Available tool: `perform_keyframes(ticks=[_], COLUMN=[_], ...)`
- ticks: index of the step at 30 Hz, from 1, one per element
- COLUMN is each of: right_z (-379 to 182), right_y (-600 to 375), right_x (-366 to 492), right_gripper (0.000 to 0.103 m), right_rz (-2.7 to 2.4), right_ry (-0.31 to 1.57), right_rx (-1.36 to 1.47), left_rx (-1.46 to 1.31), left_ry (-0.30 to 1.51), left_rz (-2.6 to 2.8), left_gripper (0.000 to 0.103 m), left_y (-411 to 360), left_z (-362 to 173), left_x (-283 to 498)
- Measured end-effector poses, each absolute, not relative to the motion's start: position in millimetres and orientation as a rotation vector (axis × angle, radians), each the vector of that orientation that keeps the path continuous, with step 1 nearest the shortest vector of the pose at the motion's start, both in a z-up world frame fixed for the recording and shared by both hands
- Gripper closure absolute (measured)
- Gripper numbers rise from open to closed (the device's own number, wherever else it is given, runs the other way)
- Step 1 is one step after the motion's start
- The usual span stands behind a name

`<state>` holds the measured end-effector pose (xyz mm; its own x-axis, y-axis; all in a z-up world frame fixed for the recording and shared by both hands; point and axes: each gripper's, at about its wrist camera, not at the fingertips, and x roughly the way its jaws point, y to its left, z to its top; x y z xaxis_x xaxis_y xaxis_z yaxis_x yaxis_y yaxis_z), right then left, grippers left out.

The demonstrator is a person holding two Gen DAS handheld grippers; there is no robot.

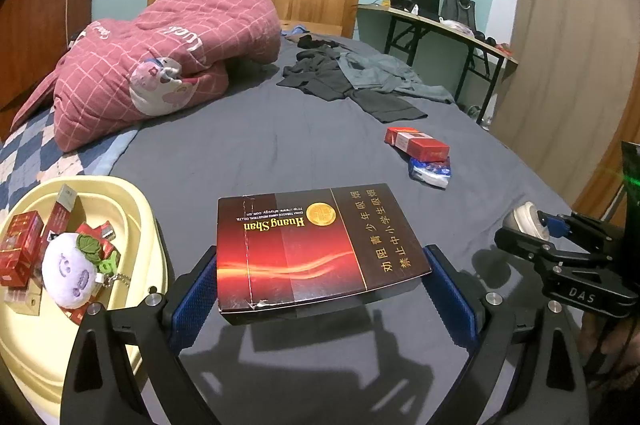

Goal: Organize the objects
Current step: 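Lift the held pack and tin and carry both over the yellow basin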

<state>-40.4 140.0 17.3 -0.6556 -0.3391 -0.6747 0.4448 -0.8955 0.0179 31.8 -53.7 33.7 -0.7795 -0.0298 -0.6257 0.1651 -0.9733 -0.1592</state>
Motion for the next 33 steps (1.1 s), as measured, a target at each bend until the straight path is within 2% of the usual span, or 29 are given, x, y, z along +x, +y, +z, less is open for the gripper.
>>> perform_keyframes(ticks=[19,23,28,33], right_z=[23.6,34.8,48.7,65.8], right_y=[126.3,109.1,79.9,37.9], right_x=[-32.9,-20.7,-4.7,10.2], right_gripper=[0.047,0.047,0.047,0.047], right_rz=[-2.490,-2.463,-2.420,-2.372], right_ry=[0.225,0.233,0.193,0.242], right_rx=[0.979,0.945,0.919,0.866], left_rx=[0.986,0.955,0.905,0.866], left_ry=[0.289,0.245,0.276,0.319], left_rz=[-2.824,-2.792,-2.753,-2.704], left_gripper=[0.007,0.007,0.007,0.007], left_y=[-61.2,-67.3,-83.8,-105.6], left_z=[34.7,43.0,57.1,69.3], left_x=[39.9,56.7,93.2,131.6])
